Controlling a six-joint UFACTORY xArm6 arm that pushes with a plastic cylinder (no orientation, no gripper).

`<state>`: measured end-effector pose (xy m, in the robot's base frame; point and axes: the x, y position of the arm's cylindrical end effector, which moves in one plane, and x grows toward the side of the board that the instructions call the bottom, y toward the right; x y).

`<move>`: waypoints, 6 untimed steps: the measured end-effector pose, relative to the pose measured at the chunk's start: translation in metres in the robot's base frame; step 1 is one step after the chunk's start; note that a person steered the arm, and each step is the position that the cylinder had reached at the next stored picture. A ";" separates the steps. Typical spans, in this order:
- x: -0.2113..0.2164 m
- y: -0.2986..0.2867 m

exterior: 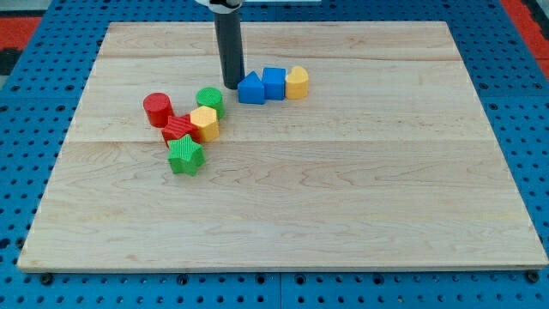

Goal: Place the green circle to the bottom right side of the blue cube

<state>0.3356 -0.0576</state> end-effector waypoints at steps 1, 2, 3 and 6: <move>0.000 0.000; -0.004 -0.033; -0.006 -0.061; 0.065 -0.046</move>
<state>0.4009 -0.1041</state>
